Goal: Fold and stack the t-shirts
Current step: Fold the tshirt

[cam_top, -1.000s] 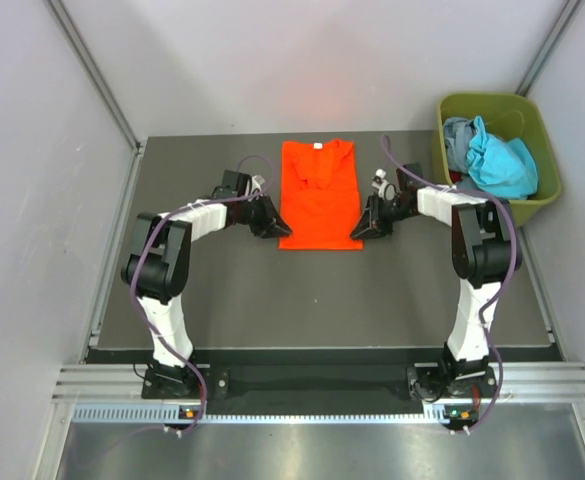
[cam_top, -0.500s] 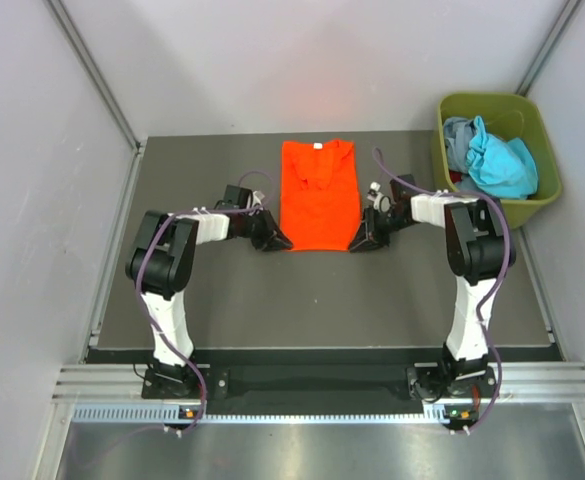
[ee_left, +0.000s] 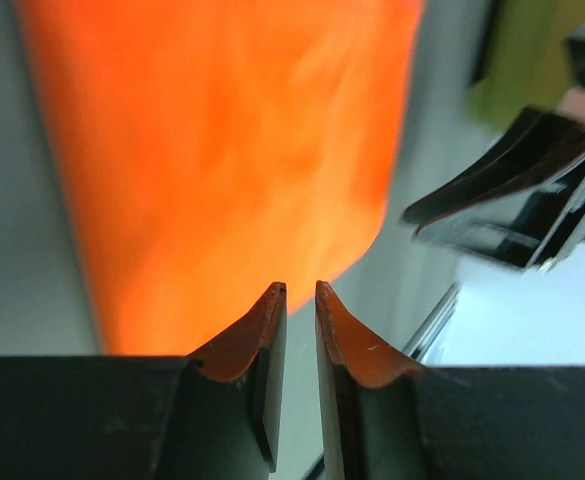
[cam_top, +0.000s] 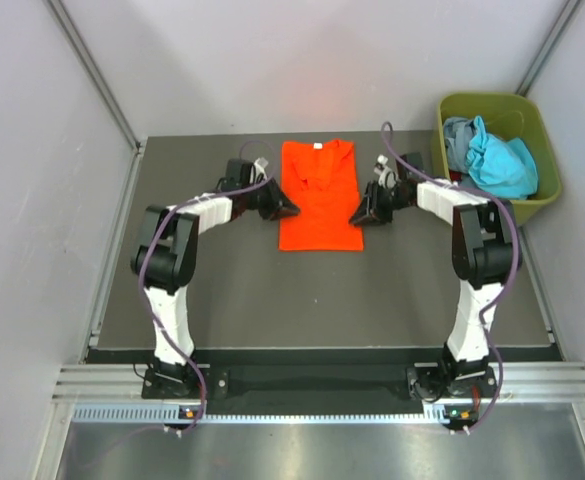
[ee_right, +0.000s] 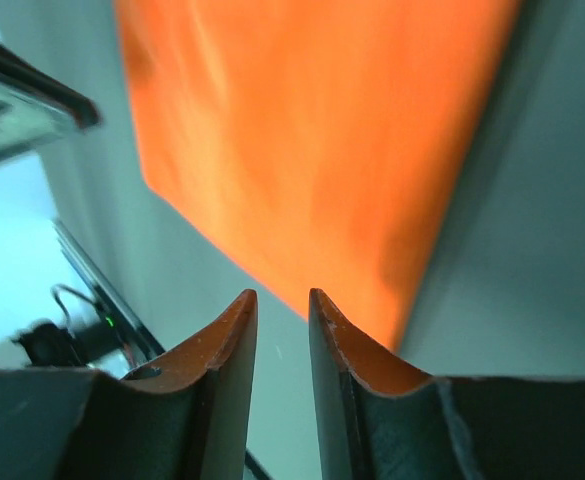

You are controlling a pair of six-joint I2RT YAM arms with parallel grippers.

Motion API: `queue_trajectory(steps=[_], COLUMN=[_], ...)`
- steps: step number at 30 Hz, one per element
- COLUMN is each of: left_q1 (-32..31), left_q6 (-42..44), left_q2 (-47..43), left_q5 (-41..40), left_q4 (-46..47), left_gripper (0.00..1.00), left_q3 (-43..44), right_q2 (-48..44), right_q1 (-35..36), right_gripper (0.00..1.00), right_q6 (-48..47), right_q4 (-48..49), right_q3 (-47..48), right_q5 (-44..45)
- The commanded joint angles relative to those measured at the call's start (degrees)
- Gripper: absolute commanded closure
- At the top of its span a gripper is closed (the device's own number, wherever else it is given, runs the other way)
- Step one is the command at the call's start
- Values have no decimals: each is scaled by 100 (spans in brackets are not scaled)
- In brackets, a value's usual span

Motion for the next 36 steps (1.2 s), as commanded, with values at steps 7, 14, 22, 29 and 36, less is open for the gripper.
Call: queue_trajectory(steps=[7, 14, 22, 29, 36], left_q1=[260, 612, 850, 867, 858], left_q6=[-1006, -1128, -742, 540, 579], left_q2=[1770, 2324, 2930, 2185, 79], left_q5=[316, 368, 631, 28, -635], left_q4=[1887, 2273, 1853, 9, -557], left_gripper=[78, 78, 79, 74, 66], left_q3=[1401, 1604, 2315, 3028, 1458], right_q2=[1739, 2471, 3033, 2631, 947], right_q1=[-99, -441, -617, -705, -697], right_gripper=[73, 74, 73, 62, 55], right_q6=[1165, 1499, 1245, 297, 207], right_q4=[1201, 1621, 1027, -319, -498], right_q3=[1759, 2340, 3306, 4089, 2827], right_q5=[-456, -464, -184, 370, 792])
